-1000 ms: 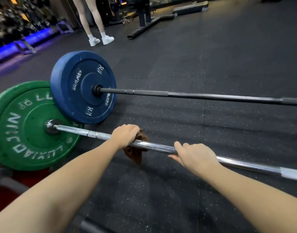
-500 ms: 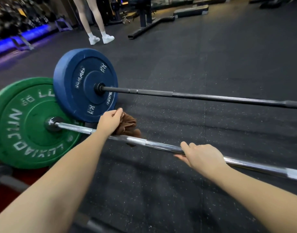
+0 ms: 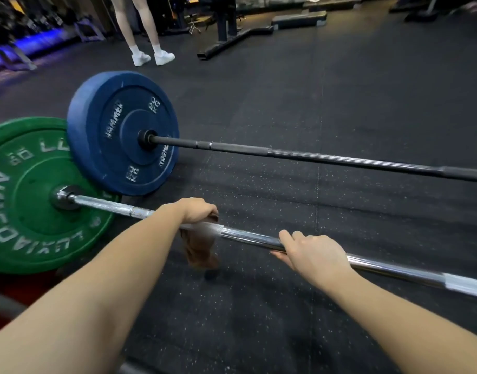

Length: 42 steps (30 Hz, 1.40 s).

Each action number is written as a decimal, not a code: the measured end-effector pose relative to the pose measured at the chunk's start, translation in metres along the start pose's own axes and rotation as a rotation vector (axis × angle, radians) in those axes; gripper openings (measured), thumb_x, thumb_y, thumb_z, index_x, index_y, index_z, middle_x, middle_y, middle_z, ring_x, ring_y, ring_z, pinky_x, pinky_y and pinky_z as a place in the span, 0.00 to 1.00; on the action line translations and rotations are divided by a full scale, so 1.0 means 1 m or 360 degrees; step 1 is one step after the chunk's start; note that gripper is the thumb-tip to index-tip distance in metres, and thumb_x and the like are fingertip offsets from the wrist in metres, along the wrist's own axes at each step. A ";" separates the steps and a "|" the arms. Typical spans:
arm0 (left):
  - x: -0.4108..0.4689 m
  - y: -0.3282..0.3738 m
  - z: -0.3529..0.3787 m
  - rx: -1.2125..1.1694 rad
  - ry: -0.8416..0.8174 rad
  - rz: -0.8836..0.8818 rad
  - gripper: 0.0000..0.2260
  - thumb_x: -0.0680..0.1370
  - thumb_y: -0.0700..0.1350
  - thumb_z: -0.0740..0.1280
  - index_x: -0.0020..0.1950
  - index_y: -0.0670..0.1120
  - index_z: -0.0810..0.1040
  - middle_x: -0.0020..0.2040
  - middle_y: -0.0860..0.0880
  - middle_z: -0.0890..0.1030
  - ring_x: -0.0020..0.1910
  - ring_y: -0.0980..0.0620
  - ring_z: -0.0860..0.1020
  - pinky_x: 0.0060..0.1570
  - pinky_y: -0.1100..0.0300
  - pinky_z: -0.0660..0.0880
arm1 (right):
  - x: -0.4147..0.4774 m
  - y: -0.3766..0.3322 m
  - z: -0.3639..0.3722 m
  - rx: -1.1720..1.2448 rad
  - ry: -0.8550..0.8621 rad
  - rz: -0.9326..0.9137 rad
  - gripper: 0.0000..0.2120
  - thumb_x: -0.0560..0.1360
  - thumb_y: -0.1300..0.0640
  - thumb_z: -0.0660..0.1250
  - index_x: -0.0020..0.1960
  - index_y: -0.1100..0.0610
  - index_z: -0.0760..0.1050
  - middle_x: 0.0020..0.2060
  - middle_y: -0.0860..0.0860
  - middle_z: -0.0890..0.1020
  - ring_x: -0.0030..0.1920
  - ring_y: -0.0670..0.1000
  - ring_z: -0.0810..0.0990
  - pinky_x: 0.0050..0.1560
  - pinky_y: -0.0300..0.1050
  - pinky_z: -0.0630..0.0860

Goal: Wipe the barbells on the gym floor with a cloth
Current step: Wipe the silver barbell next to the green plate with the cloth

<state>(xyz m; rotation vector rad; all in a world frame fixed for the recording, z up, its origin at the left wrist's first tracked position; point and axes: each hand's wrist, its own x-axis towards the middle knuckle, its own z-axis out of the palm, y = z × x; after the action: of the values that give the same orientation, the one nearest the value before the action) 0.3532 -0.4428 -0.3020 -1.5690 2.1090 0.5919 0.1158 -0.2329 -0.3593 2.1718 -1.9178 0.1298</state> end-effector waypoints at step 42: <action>-0.020 0.031 0.035 0.0163 0.0737 0.0552 0.22 0.77 0.64 0.55 0.37 0.51 0.78 0.41 0.52 0.81 0.42 0.47 0.78 0.43 0.55 0.72 | 0.002 -0.001 -0.001 0.0019 0.0075 -0.0010 0.21 0.75 0.38 0.64 0.41 0.57 0.70 0.24 0.50 0.69 0.16 0.55 0.68 0.22 0.39 0.53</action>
<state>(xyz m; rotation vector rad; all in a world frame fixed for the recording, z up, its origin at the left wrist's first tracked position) 0.3314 -0.3991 -0.3160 -1.3892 2.7410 0.2308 0.1173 -0.2341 -0.3585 2.1627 -1.8894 0.1898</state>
